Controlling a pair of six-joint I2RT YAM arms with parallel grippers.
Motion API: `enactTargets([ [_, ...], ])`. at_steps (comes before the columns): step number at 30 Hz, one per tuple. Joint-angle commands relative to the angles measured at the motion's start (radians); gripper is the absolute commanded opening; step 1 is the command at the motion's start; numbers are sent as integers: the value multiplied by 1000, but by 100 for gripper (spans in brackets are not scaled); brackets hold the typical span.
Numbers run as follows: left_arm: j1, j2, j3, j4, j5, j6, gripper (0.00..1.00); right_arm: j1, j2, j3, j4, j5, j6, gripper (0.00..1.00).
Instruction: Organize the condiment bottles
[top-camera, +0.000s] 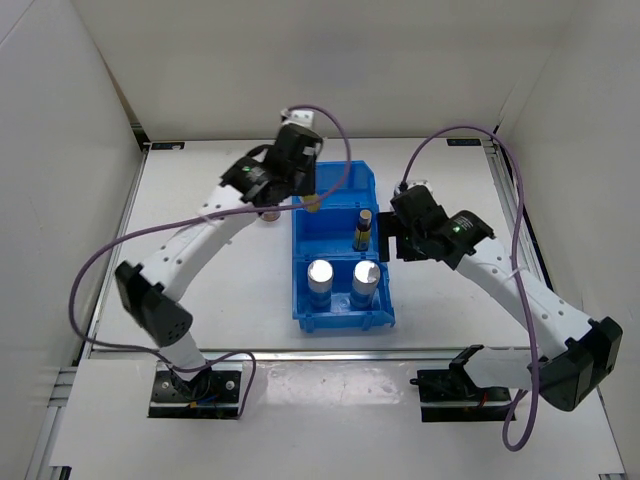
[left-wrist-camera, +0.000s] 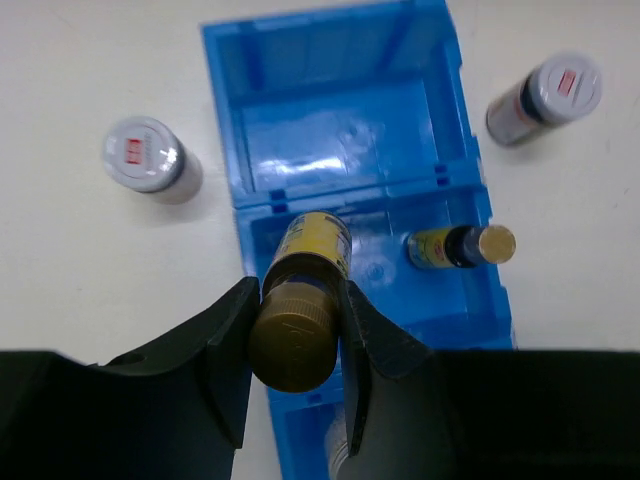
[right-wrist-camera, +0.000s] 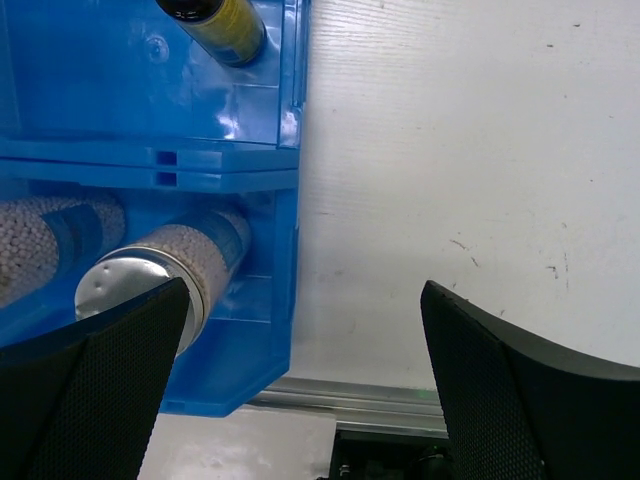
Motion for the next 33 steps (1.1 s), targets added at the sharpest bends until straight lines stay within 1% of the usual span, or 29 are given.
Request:
enactTargets([
  [1, -47, 55, 42, 20, -24, -18, 11, 0, -51, -7, 17, -9, 27, 100],
  [5, -47, 103, 5, 57, -6, -30, 11, 0, -73, -16, 17, -9, 27, 100],
  [6, -47, 103, -27, 87, -5, -30, 11, 0, -82, -16, 17, -9, 27, 100],
  [10, -47, 135, -79, 112, -5, -39, 11, 0, -94, -25, 8, 10, 27, 100],
  [18, -47, 210, -99, 121, 4, -49, 11, 0, -103, -34, -11, 20, 36, 100],
  [20, -47, 220, -99, 121, 4, -49, 16, 0, -113, -34, -11, 29, 36, 100],
  [21, -47, 220, -99, 121, 4, -49, 23, 0, -113, -34, -11, 29, 36, 100],
  [23, -47, 230, -99, 121, -5, -49, 27, 0, -122, -34, -20, 38, 36, 100],
  [24, -47, 230, -99, 121, -5, -49, 33, 0, -122, -34, -20, 38, 36, 100],
  [26, -47, 230, -108, 121, -5, -49, 41, 0, -122, -34, -20, 38, 36, 100],
  [27, -47, 230, -108, 121, -5, -49, 48, 0, -122, -34, -20, 38, 36, 100],
  [30, -47, 230, -108, 121, -5, -49, 60, 0, -122, -34, -29, 38, 36, 100],
  [31, -47, 230, -108, 121, -5, -49, 69, 0, -122, -34, -29, 38, 36, 100],
  [33, -47, 230, -108, 121, -16, -40, 82, 0, -122, -22, -29, 47, 36, 100],
])
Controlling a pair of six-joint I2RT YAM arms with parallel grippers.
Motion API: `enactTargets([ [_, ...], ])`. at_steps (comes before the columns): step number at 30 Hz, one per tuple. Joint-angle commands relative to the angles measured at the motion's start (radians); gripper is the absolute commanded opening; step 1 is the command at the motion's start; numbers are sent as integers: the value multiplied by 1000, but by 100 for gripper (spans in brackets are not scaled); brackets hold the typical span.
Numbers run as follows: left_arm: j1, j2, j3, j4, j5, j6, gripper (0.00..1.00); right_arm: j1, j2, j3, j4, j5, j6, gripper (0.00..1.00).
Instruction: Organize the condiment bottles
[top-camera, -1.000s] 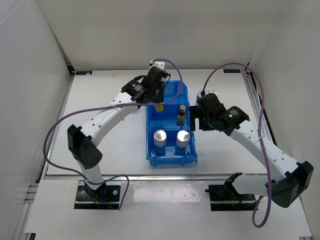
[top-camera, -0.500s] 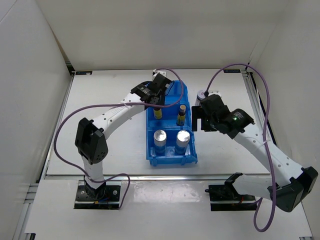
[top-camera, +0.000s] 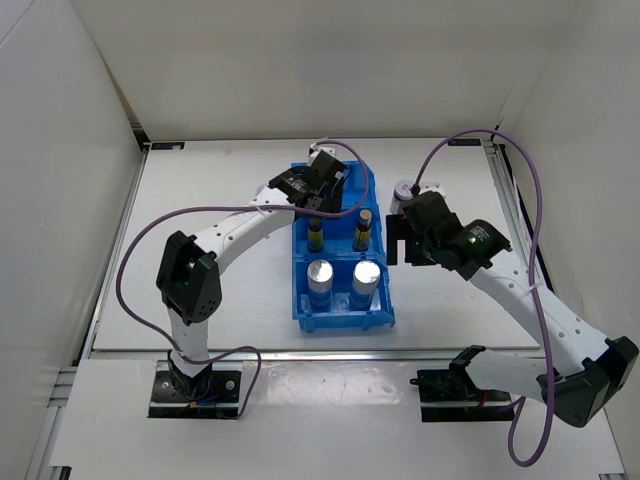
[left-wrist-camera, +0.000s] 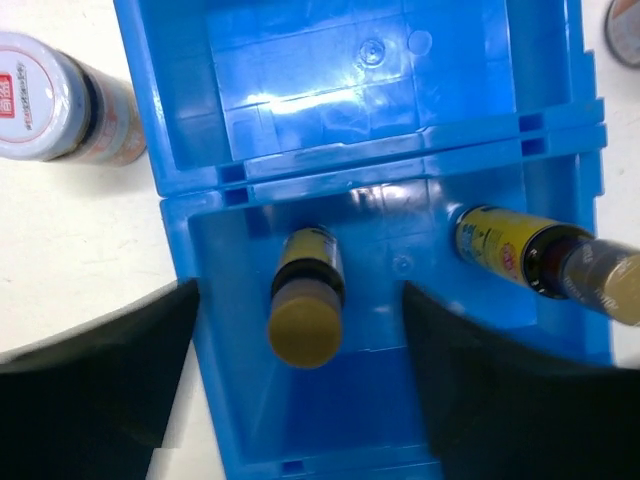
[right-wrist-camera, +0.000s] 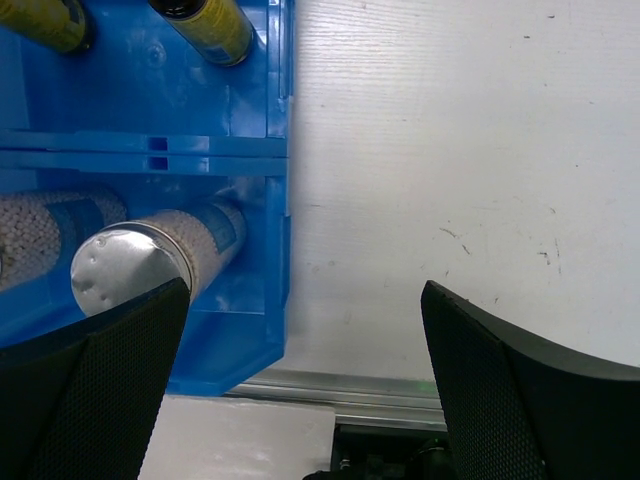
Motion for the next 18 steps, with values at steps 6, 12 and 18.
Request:
enactTargets([
  [6, 20, -125, 104, -62, -79, 48, 99, -13, 69, 132, -40, 95, -23, 100],
  [12, 115, -386, 4, -104, -124, 78, 99, -150, 232, 289, 11, 68, -119, 100],
  [18, 254, -585, -301, -104, -138, 98, 99, -316, 560, 511, 17, -73, -150, 100],
])
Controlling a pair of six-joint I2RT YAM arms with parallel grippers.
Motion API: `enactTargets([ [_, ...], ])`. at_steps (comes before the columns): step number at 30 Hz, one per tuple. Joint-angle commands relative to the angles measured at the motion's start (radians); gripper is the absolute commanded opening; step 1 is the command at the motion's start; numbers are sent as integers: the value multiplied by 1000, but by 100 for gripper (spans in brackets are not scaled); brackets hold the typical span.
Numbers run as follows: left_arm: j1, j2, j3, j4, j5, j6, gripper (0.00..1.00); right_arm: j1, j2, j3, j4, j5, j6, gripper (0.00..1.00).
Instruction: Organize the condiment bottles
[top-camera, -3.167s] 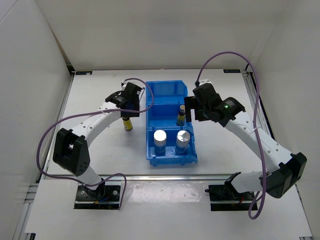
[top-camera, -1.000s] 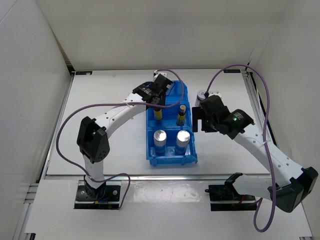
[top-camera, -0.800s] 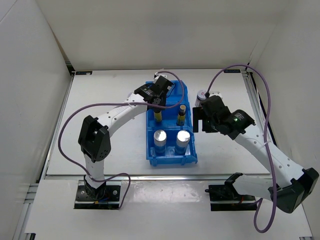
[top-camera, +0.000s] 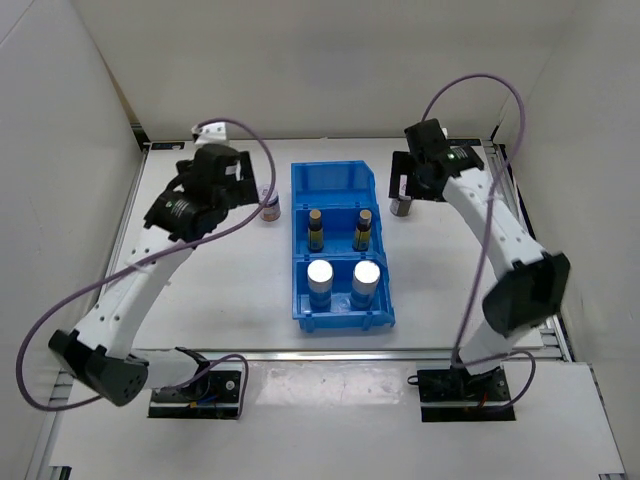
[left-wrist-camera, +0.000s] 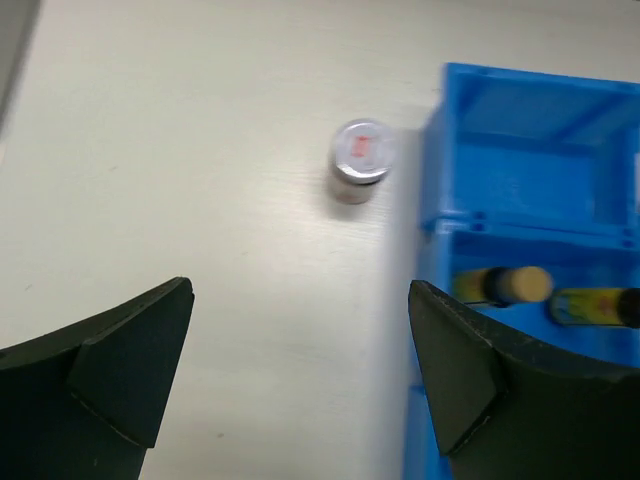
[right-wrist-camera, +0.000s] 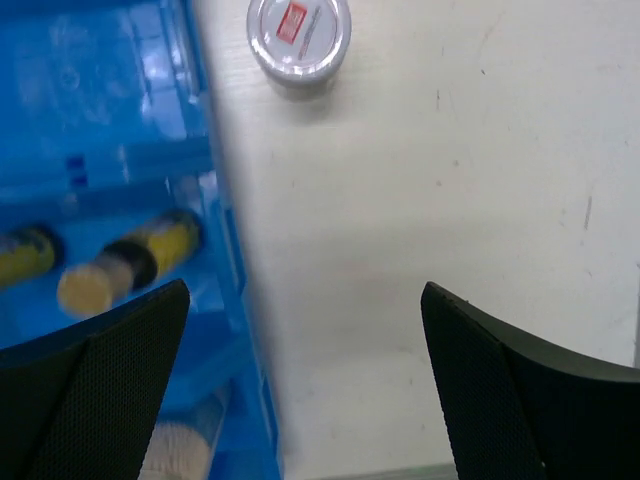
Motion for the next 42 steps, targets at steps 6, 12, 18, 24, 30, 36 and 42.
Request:
enactTargets([
  [6, 124, -57, -234, -32, 5, 44, 99, -93, 378, 174, 73, -58, -76, 100],
  [12, 124, -24, -257, 6, 42, 53, 99, -123, 574, 297, 96, -70, -97, 100],
  [18, 124, -14, -280, 18, 42, 53, 99, -143, 648, 334, 144, -70, -117, 100],
  [24, 124, -23, -336, 43, 62, 53, 99, -153, 669, 349, 190, -81, -163, 98],
  [30, 124, -23, -346, 61, 62, 53, 99, -163, 698, 406, 202, -139, -200, 55],
  [36, 124, -33, -346, 61, 71, 62, 99, -148, 587, 360, 225, -81, -189, 17],
  [42, 124, -23, -337, 61, 91, 62, 99, -65, 419, 323, 234, 83, -180, 0],
])
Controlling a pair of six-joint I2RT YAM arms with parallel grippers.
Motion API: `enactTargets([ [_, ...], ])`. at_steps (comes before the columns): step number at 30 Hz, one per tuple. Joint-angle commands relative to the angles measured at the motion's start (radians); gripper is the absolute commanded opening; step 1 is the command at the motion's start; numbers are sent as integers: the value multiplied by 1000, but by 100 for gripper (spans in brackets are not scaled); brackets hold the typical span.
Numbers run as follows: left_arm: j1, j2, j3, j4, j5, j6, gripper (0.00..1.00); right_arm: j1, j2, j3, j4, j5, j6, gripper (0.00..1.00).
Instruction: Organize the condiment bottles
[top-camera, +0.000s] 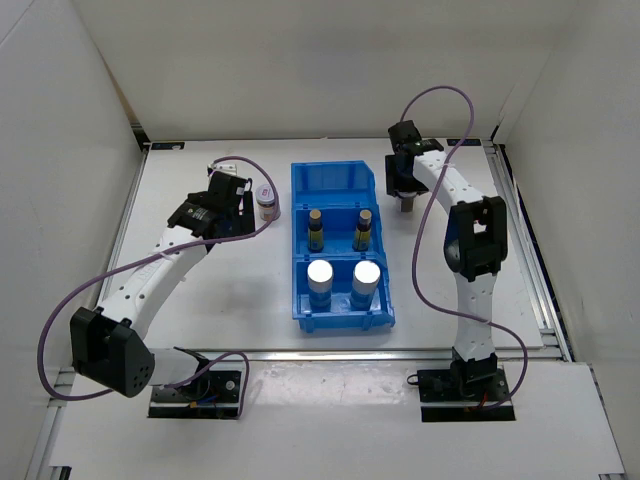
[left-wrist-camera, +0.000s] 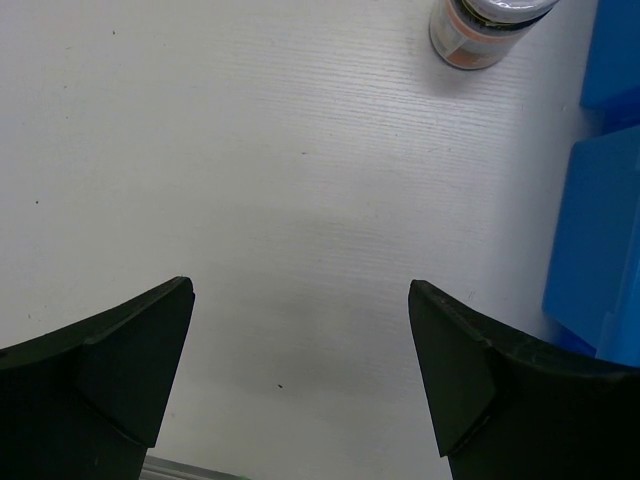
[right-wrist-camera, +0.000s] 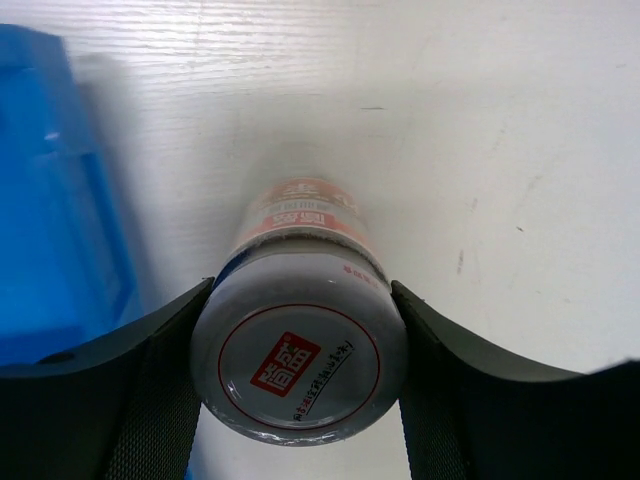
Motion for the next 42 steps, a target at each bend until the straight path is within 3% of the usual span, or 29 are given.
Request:
enactTargets([
  [1, 1, -15, 5, 14, 22, 7, 99, 74, -210, 22, 78, 139, -1, 0],
  [4, 1, 8, 16, 14, 22, 7, 99, 119, -232, 62, 89, 148, -15, 0],
  [14, 1, 40, 36, 14, 31, 7, 99, 165, -68, 256, 89, -210, -110, 0],
  [24, 1, 49, 36, 14, 12, 16, 99, 174, 73, 329, 80, -252, -150, 0],
  [36, 1, 68, 36, 14, 12, 16, 99, 174, 175, 329, 80, -293, -159, 8],
  [40, 1, 77, 36, 14, 12, 16, 99, 174, 195, 329, 80, -293, -159, 29],
  [41, 1, 77, 36, 14, 12, 16, 99, 174, 195, 320, 80, -293, -159, 40],
  [42, 1, 77, 36, 14, 12, 16, 99, 174, 184, 320, 80, -284, -147, 61],
])
